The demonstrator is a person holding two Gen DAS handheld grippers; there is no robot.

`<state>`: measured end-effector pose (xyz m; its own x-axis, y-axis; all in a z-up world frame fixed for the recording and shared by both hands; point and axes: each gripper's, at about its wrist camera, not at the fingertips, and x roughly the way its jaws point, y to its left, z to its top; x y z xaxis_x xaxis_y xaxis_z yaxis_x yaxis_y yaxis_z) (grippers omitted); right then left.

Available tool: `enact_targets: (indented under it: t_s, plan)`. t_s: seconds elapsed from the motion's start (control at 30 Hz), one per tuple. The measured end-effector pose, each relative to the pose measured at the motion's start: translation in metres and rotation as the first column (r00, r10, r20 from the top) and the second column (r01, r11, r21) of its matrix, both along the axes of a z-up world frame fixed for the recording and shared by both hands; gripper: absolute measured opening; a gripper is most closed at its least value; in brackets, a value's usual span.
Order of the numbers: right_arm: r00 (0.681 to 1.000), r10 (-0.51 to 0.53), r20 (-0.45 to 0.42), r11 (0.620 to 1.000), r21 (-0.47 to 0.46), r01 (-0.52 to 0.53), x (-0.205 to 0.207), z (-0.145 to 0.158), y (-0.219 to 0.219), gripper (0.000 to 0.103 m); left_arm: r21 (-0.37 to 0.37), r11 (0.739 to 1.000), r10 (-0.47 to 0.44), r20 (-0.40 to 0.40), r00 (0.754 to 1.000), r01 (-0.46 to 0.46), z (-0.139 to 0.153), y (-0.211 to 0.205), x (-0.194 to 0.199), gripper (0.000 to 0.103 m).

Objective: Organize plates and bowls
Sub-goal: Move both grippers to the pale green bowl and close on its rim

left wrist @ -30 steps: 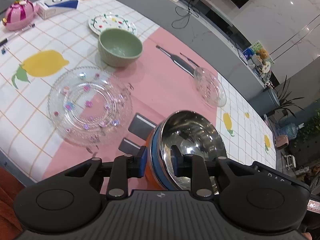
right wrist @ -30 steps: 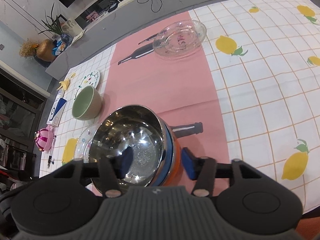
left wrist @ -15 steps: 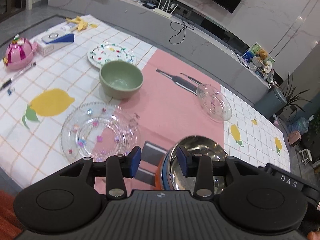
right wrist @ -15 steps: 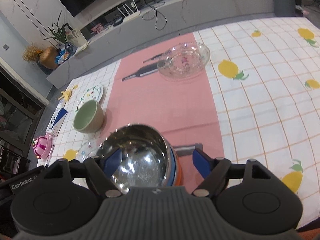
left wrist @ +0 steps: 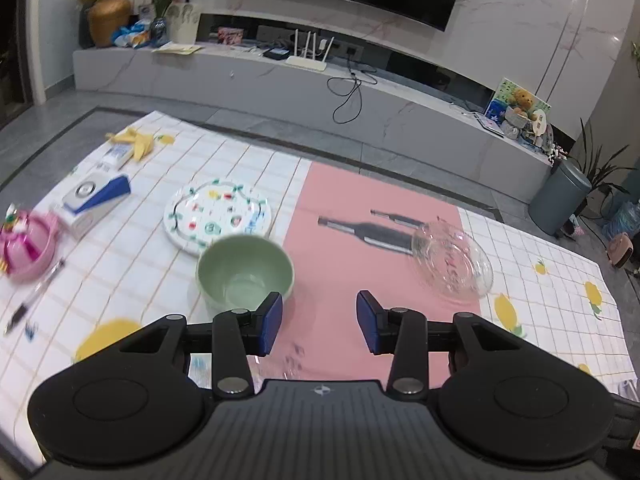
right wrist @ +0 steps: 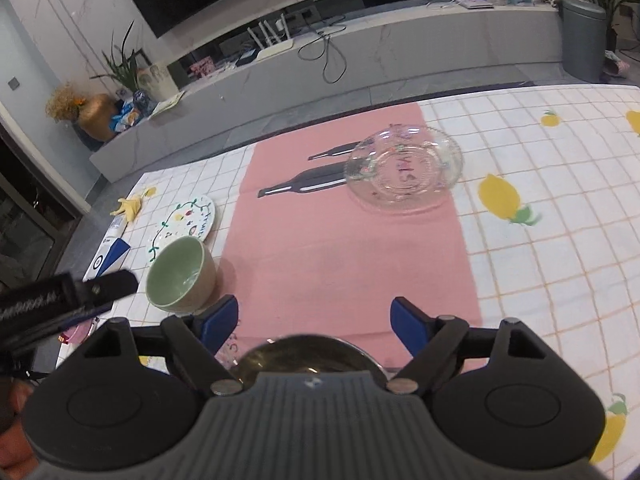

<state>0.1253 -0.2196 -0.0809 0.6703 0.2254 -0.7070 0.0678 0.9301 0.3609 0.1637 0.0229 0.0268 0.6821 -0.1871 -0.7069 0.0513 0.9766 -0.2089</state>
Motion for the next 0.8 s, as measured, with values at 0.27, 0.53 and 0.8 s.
enact_targets:
  t_s: [0.27, 0.53, 0.8]
  plan:
    - [0.997, 0.026, -0.075, 0.999, 0.049, -0.022, 0.053, 0.008, 0.025, 0.08, -0.04, 0.992, 0.122, 0.015, 0.992, -0.121, -0.015, 0.054, 0.043, 0.048]
    - [0.982, 0.071, -0.173, 0.994, 0.1, -0.054, 0.109, 0.001, 0.085, 0.065, -0.067, 0.984, 0.162, -0.051, 0.985, -0.166, -0.05, 0.082, 0.072, 0.048]
    - [0.955, 0.098, -0.281, 0.995, 0.023, -0.095, 0.145, -0.029, 0.134, 0.039, -0.162, 0.969, 0.151, -0.219, 0.964, -0.189, -0.083, 0.104, 0.09, 0.047]
